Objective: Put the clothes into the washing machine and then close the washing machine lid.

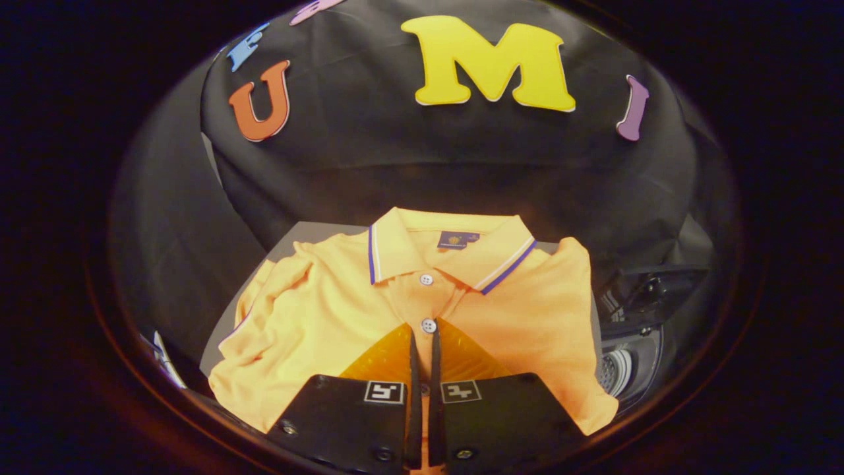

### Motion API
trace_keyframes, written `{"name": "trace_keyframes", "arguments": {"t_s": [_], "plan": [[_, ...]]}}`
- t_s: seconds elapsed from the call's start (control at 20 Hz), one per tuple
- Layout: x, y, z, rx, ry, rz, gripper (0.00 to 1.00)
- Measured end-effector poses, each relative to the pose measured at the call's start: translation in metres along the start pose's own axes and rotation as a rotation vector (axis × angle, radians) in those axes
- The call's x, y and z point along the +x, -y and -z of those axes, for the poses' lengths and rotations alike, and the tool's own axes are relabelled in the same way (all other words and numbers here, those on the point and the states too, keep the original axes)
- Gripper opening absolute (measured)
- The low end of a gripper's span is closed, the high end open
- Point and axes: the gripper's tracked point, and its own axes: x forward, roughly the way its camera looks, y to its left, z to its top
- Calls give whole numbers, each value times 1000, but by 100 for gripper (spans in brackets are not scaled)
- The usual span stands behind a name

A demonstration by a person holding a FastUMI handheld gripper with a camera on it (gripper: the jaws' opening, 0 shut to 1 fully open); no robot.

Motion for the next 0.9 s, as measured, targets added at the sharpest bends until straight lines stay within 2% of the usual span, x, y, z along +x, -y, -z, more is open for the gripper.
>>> {"name": "trace_keyframes", "arguments": {"t_s": [0.35, 0.55, 0.9], "plan": [[-36, 13, -18, 8, 120, -50, 5], [-96, 29, -27, 11, 242, -67, 5], [-220, 95, -43, 51, 436, 17, 5]]}}
